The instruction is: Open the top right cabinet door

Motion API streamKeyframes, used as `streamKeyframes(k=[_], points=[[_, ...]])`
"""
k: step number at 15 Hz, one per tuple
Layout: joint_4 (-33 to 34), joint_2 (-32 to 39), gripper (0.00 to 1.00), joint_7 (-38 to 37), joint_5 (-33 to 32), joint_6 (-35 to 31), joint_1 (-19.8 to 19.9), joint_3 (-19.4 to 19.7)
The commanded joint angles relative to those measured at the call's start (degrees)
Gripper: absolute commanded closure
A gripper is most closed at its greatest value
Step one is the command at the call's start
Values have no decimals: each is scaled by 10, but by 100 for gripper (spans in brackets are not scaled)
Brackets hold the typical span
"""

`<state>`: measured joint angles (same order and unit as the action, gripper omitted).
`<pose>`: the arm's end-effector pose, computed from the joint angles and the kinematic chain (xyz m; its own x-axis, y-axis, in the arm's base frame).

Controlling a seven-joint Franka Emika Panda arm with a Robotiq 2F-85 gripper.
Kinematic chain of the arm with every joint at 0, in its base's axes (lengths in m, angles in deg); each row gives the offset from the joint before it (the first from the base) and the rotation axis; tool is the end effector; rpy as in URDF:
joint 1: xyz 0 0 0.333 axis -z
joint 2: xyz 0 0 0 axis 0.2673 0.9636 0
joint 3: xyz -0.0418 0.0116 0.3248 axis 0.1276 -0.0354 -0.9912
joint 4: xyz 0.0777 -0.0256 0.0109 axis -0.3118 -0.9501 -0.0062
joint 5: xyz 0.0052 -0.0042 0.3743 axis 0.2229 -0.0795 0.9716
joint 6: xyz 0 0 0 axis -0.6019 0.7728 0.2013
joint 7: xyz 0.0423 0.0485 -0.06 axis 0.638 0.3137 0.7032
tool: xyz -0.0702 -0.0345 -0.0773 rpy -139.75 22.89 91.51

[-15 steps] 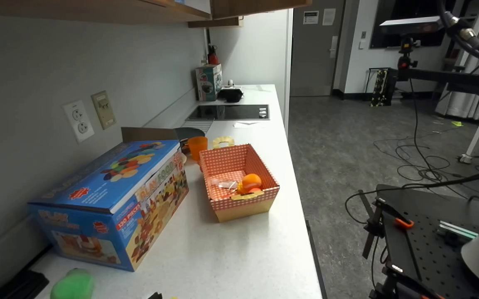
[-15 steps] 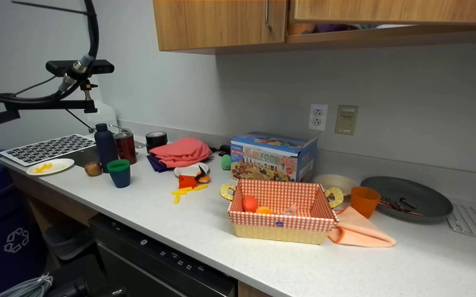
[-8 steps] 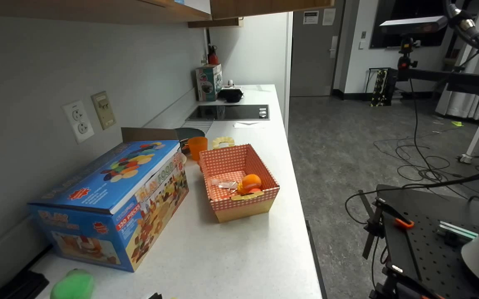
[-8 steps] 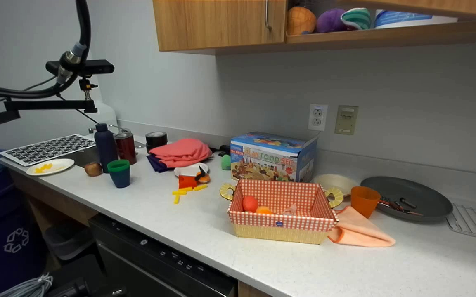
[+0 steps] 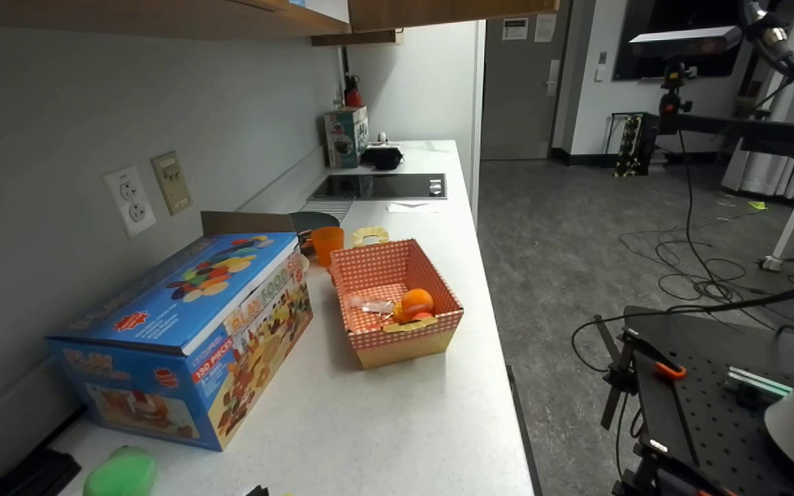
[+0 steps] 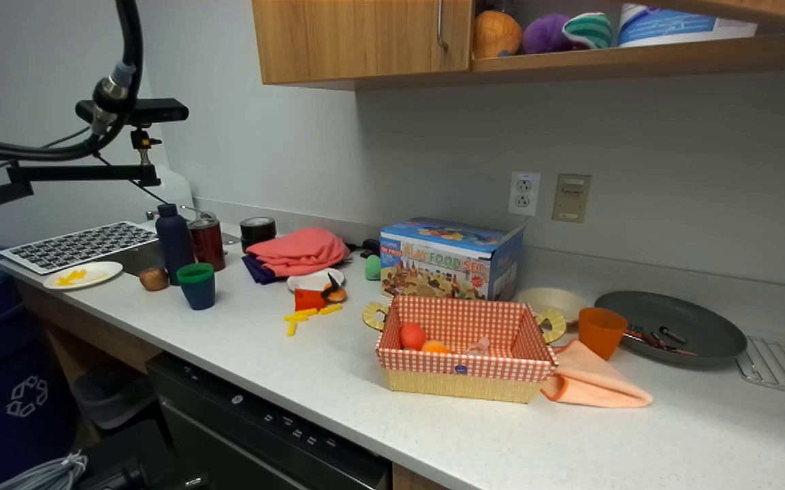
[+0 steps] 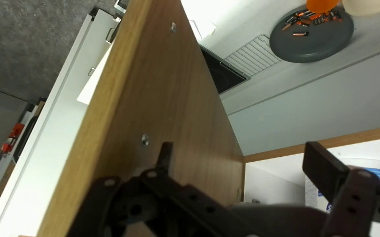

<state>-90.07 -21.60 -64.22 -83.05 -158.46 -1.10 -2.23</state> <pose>0.3807 -0.1242 0.7668 0.6265 -0.3235 0.7091 -0.5915 -0.7899 0.1622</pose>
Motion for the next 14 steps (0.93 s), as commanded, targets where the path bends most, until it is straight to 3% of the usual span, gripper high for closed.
streamKeyframes(k=[1,4,11,14], points=[[12,10,0,5,6,6,4,-2],[48,42,0,-21,0,14,27,11],[119,107,0,-65,12,19,98,110],[134,120,0,-79,21,13,108,135]])
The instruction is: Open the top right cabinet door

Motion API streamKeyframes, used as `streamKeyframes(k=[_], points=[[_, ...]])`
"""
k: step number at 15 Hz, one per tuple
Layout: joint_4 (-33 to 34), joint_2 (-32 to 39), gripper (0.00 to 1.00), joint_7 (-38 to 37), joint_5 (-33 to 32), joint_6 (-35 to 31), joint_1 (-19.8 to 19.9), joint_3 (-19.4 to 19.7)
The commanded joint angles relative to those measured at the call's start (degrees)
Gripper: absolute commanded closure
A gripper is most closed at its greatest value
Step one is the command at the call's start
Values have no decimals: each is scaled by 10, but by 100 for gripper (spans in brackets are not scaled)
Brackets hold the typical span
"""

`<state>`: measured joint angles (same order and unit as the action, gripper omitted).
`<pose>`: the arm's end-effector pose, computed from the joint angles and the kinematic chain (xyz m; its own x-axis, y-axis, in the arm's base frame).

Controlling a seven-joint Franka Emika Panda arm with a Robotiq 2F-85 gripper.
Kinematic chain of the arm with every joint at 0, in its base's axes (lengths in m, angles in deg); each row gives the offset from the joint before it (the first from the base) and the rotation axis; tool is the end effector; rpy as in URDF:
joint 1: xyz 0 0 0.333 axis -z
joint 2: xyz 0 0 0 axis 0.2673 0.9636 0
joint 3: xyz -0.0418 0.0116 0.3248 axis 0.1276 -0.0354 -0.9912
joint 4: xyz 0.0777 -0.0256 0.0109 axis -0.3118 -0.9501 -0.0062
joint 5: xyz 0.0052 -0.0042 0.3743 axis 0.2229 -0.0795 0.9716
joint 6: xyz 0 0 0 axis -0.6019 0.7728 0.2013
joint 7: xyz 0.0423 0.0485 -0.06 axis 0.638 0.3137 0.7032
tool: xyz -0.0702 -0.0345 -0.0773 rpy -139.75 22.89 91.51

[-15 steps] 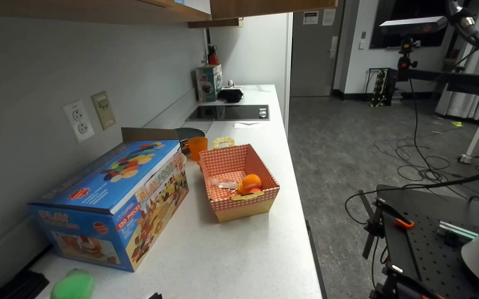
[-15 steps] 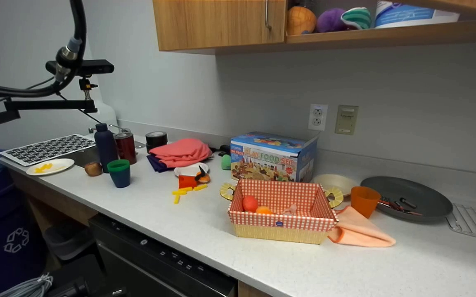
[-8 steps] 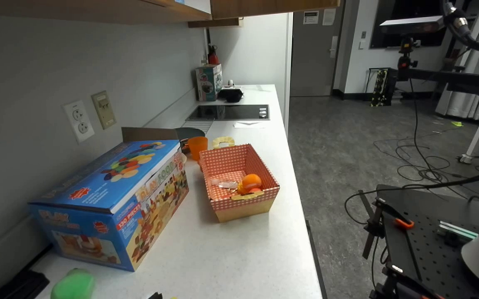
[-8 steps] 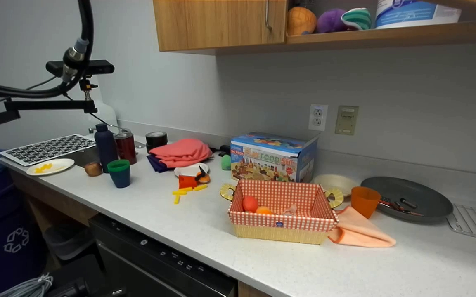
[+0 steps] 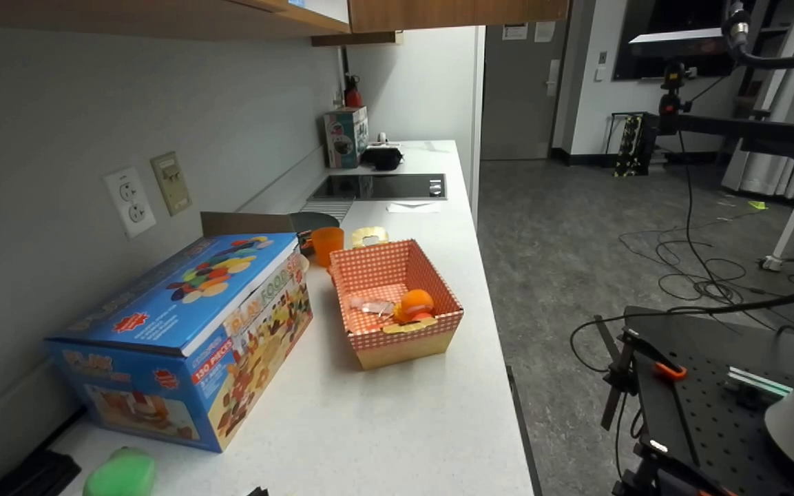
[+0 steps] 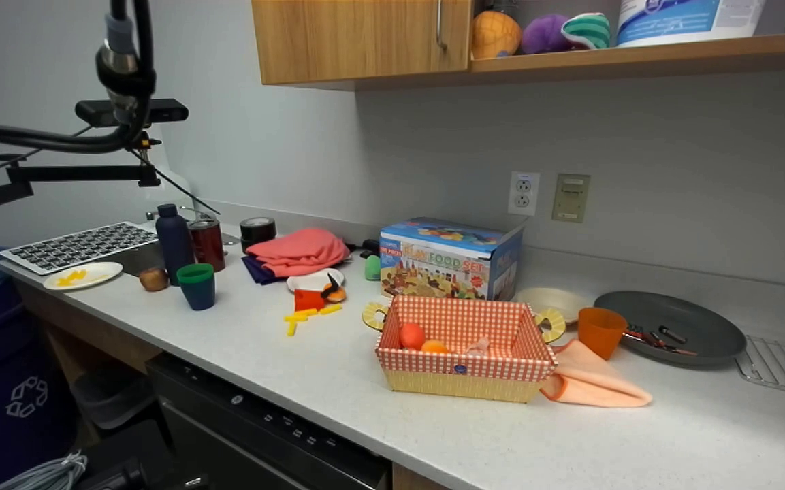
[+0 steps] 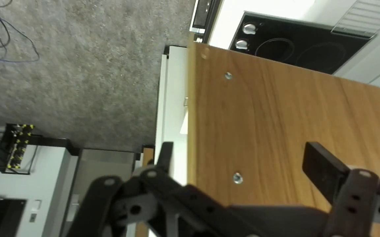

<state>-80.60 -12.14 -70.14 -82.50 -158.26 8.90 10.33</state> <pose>0.3350 -0.3172 0.7697 0.3432 -0.6349 0.6922 -0.8883 -0.4589 0.0195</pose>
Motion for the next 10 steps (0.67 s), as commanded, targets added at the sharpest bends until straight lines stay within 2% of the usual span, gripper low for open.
streamKeyframes(k=[1,4,7,10], points=[[41,26,0,-16,24,13,5,13],[37,13,0,5,58,19,-8,15],[31,0,0,47,128,21,-30,20],[31,-4,0,59,155,22,-37,16]])
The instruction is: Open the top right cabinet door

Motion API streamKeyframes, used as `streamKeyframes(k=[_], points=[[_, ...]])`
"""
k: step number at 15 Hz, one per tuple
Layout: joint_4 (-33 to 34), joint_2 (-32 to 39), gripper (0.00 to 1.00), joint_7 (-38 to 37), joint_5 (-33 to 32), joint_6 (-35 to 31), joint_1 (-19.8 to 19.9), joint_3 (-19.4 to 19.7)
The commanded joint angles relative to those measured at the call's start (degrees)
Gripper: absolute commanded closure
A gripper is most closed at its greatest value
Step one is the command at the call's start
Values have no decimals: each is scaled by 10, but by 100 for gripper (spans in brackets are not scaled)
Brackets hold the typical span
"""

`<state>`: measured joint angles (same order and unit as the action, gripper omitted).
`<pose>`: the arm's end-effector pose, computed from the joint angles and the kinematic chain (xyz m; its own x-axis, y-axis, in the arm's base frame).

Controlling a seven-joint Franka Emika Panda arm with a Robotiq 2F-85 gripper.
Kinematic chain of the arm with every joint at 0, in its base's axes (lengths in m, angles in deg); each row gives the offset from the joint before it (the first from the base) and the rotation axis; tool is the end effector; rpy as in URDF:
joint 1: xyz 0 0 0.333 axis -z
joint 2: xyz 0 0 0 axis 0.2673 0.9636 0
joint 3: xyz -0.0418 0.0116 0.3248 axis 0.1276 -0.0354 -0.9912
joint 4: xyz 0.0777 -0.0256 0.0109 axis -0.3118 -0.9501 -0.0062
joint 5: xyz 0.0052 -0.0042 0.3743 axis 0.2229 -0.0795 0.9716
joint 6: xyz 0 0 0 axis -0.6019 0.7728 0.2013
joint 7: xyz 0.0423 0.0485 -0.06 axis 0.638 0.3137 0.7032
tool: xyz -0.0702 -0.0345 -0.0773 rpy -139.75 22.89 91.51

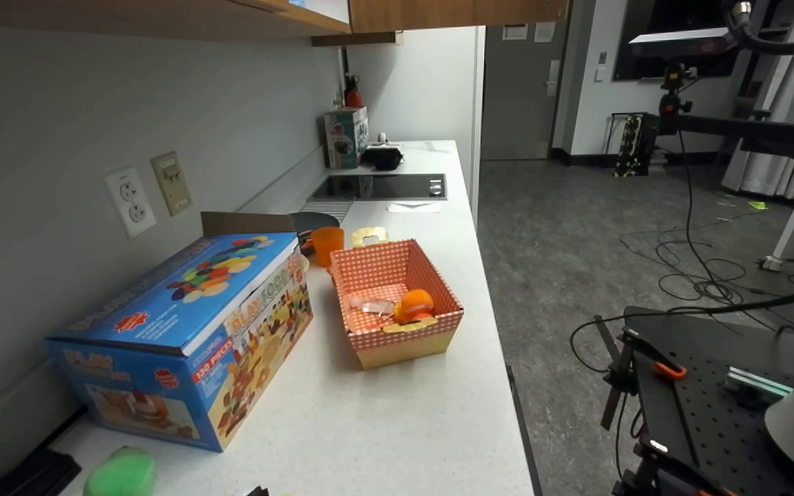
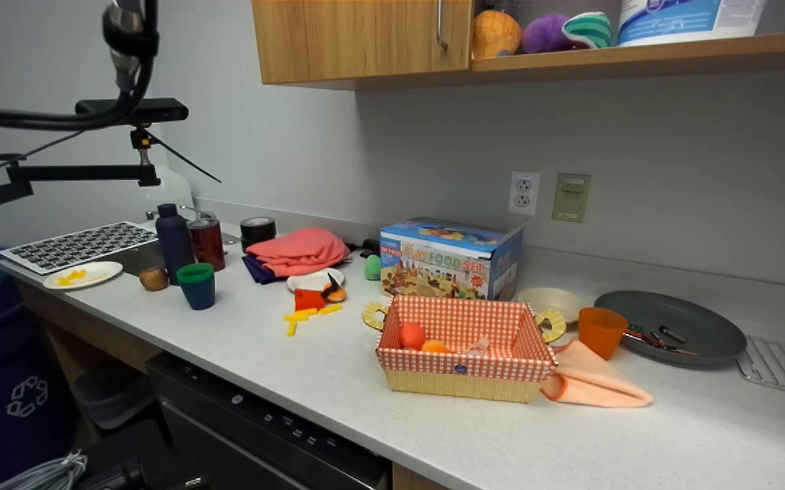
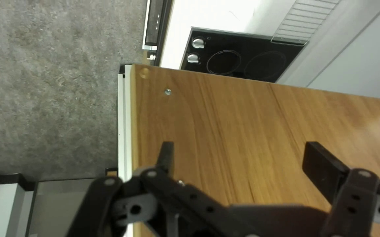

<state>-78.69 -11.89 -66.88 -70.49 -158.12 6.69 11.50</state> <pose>0.3439 -0.3055 0.7800 0.3242 -0.6956 0.6411 -0.8373 -0.5265 -0.1478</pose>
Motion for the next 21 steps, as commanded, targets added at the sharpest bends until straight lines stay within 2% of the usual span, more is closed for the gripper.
streamKeyframes(k=[1,4,6,9,13,18,21], points=[[12,-8,0,30,45,23,-17,6],[8,-17,0,34,53,21,-17,2],[3,-15,0,20,41,-2,-11,-2],[-14,-12,0,-46,-23,-93,16,-21],[-24,-3,0,-128,-93,-163,44,-39],[-29,8,0,-240,-194,-207,81,-56],[-27,13,0,-291,-243,-210,87,-54]])
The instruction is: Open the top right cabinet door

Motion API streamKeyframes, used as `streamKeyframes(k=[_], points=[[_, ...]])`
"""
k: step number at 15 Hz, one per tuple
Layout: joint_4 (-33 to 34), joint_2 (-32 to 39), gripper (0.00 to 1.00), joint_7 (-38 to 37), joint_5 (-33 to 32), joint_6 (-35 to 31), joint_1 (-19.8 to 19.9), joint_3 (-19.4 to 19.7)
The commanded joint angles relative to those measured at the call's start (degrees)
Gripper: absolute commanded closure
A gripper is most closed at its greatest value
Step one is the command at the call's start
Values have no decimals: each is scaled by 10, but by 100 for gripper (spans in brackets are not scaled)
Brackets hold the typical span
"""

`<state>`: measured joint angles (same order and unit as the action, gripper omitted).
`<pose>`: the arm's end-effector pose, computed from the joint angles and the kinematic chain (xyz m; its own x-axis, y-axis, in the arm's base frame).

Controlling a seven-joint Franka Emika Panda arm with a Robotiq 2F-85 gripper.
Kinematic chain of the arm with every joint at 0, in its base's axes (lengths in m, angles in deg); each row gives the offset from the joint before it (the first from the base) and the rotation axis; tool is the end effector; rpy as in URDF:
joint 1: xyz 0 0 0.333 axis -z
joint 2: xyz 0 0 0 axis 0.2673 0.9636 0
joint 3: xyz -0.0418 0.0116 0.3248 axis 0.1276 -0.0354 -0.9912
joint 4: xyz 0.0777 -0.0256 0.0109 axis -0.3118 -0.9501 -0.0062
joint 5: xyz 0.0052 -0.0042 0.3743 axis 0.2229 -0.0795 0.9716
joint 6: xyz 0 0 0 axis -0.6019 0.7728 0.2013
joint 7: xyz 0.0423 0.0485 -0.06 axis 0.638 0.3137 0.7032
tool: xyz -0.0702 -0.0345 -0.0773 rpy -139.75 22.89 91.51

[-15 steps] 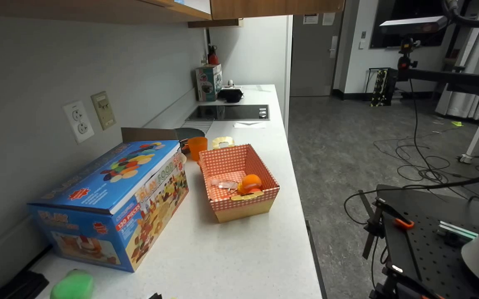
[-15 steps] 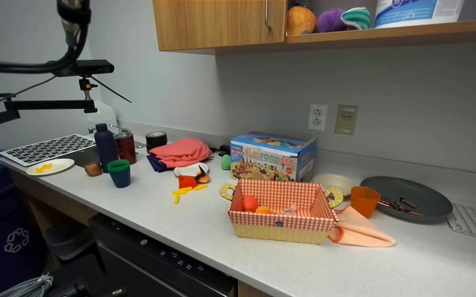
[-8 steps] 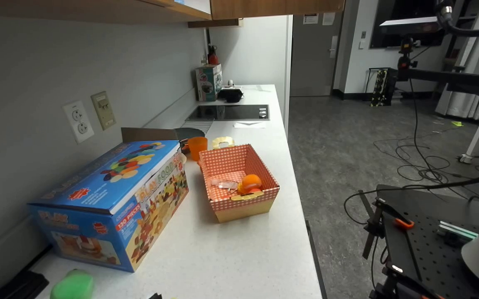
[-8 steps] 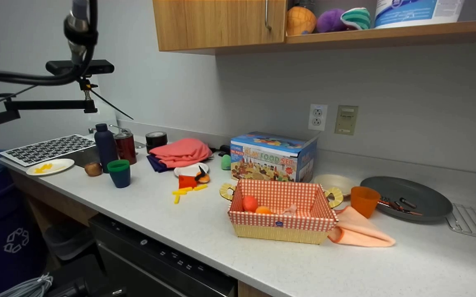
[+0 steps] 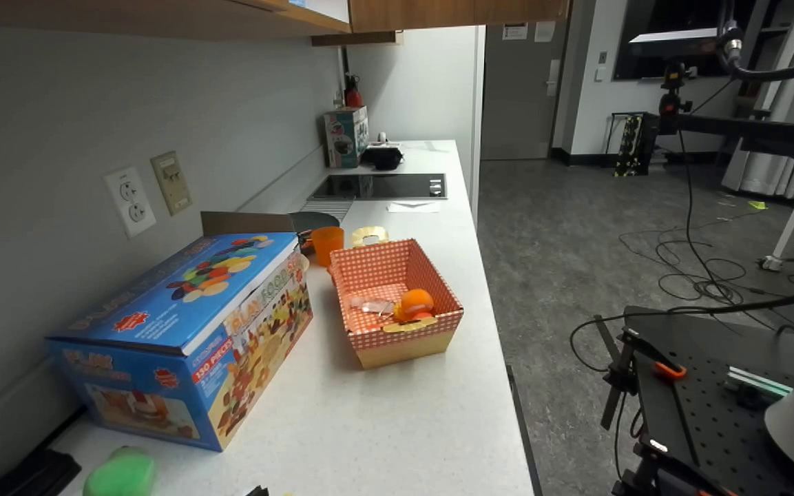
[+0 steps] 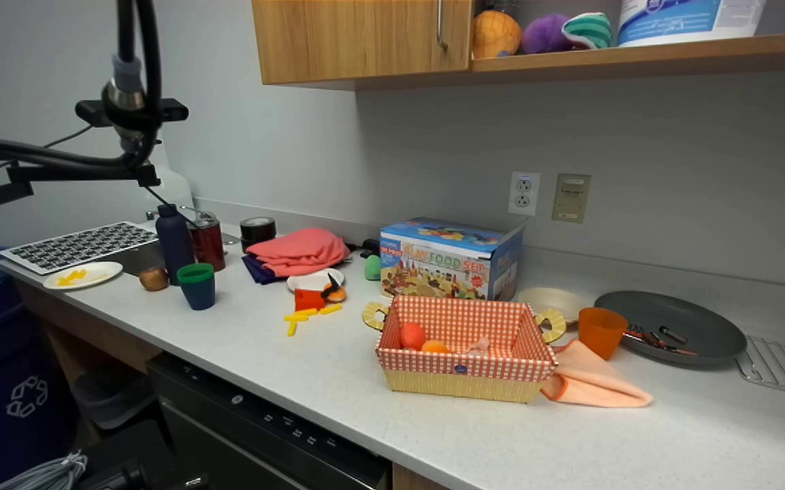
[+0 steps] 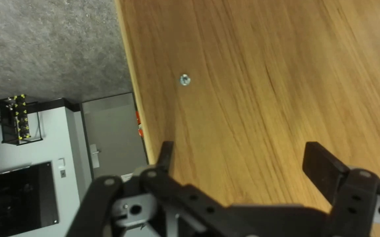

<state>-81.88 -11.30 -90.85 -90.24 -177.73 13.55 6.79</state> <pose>0.3538 -0.3092 0.7989 -0.0053 -0.5252 0.8509 -0.8934 -0.3798 -0.2400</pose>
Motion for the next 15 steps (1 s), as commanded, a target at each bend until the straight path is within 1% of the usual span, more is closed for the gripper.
streamKeyframes(k=[1,3,5,6,10,15], points=[[5,8,0,-61,-55,-11,15,-4],[-3,-1,0,-60,-58,-4,1,2],[-21,-22,0,-6,-10,15,-30,12],[-40,-40,0,39,38,32,-56,18],[-100,-101,0,114,129,84,-93,-8],[-150,-169,0,206,234,180,-145,-28]])
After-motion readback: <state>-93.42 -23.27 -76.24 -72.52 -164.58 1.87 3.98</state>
